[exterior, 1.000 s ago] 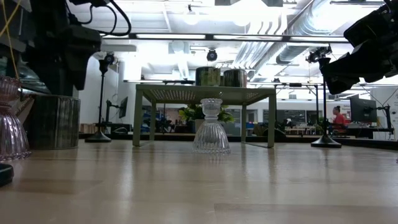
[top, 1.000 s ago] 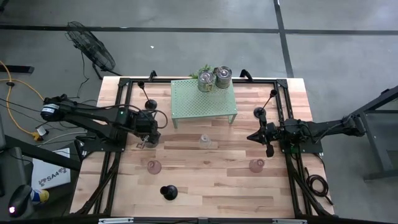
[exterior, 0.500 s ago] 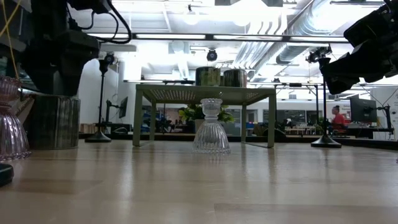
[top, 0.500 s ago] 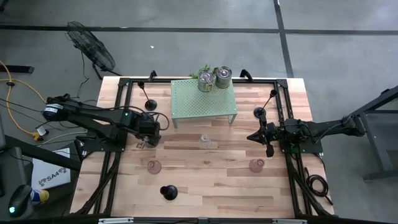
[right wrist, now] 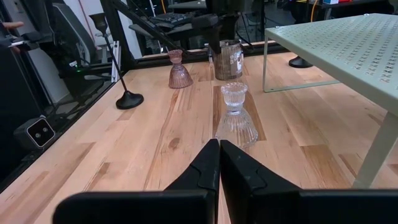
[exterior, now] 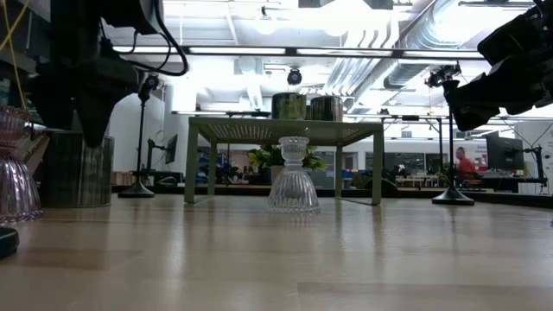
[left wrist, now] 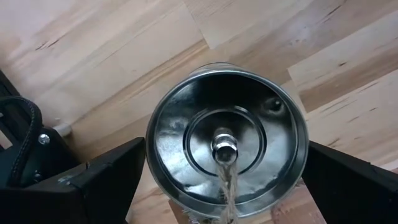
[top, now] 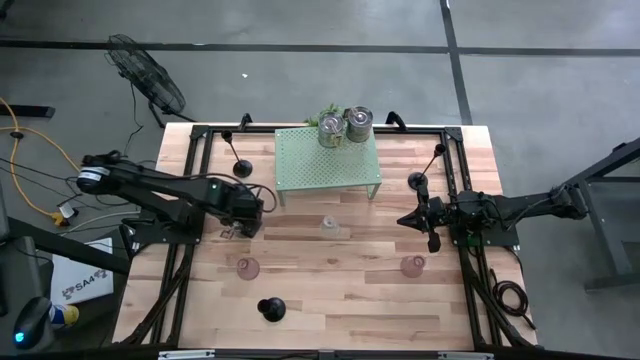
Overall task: Pick & Place candle stick holders
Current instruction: Put the silver scented candle on the shelf aligned with the silver scented candles
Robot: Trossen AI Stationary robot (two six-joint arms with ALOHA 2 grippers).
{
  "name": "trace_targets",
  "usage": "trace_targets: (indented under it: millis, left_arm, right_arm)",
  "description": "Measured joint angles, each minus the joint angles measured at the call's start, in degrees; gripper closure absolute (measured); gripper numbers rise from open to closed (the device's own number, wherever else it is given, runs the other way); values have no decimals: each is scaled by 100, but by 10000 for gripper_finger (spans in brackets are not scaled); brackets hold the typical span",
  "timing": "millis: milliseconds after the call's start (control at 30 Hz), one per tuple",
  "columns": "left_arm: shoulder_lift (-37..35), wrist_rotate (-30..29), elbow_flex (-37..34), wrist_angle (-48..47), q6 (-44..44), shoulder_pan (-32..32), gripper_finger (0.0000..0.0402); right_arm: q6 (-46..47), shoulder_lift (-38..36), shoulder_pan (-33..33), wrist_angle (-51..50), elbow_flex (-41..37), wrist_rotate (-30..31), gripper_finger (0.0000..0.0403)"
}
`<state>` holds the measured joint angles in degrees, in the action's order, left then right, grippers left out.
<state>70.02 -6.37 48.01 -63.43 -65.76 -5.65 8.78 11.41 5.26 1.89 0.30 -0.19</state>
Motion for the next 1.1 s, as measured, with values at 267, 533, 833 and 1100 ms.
trace_targets:
  millis: [267,533,833,1100]
  left_arm:
    - [147,-55,2,71,107,0,2]
    - [421,-18,0,167,146,2,2]
    - [448,146,0,203,101,4,2]
    - [448,146,0,210,79,4,6]
  right_arm:
    - [0,1,0,0,0,0,399]
    - [-1,12,1,-8,0,0,398]
    - [0,17,2,-2,2,1,398]
    - [0,17,0,-2,1,0,398]
